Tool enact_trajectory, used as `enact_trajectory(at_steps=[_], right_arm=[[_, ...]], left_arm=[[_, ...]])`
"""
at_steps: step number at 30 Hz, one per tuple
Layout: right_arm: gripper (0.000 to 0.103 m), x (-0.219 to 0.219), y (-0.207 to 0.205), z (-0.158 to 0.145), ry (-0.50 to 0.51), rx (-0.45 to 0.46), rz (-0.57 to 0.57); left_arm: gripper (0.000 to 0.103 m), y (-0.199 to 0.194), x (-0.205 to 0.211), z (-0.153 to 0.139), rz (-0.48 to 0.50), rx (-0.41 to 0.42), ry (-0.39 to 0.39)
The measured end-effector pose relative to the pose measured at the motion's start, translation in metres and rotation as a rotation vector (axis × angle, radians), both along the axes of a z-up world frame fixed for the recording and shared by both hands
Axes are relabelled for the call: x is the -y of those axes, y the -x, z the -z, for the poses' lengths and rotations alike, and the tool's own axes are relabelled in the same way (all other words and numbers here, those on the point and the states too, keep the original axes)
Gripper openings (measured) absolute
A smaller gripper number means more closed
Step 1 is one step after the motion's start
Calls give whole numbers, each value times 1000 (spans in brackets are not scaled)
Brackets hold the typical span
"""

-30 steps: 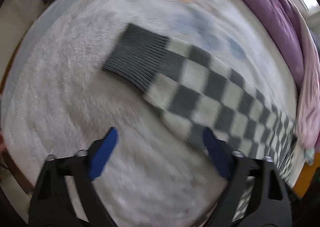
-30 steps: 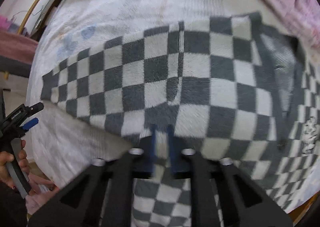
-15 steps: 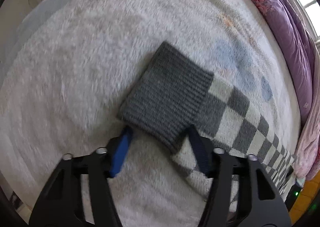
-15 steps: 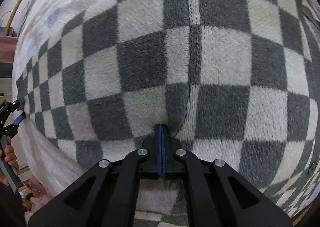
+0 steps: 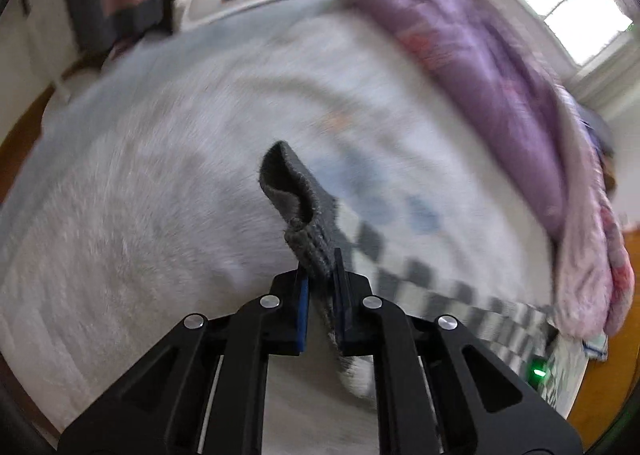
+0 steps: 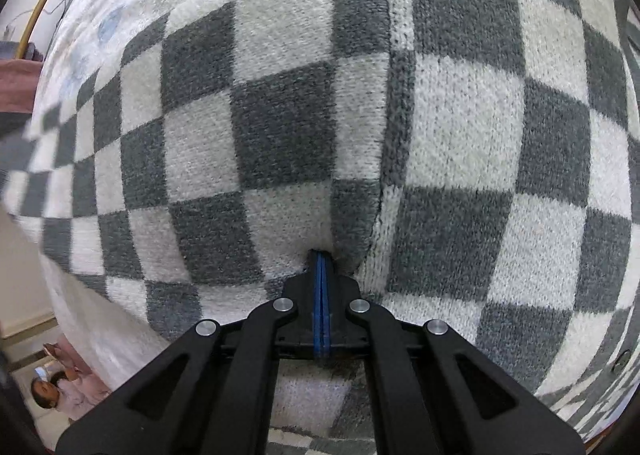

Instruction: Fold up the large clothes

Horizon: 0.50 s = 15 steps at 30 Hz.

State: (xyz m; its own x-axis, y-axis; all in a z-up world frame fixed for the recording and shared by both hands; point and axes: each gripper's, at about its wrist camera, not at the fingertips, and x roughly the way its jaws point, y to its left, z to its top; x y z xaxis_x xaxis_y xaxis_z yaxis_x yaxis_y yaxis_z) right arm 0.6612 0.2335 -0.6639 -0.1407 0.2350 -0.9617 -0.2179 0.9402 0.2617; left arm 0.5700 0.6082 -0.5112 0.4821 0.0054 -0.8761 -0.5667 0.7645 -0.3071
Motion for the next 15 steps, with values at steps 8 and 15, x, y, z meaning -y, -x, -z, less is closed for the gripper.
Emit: enact_trajectory(at_steps=[8, 15], right_arm=[[0, 47, 14, -43, -235, 21, 90], [2, 222, 39, -103, -321, 114, 169]], left_arm=[[9, -26, 165, -111, 224, 165, -109], [9, -47, 351, -135, 360, 200, -138]])
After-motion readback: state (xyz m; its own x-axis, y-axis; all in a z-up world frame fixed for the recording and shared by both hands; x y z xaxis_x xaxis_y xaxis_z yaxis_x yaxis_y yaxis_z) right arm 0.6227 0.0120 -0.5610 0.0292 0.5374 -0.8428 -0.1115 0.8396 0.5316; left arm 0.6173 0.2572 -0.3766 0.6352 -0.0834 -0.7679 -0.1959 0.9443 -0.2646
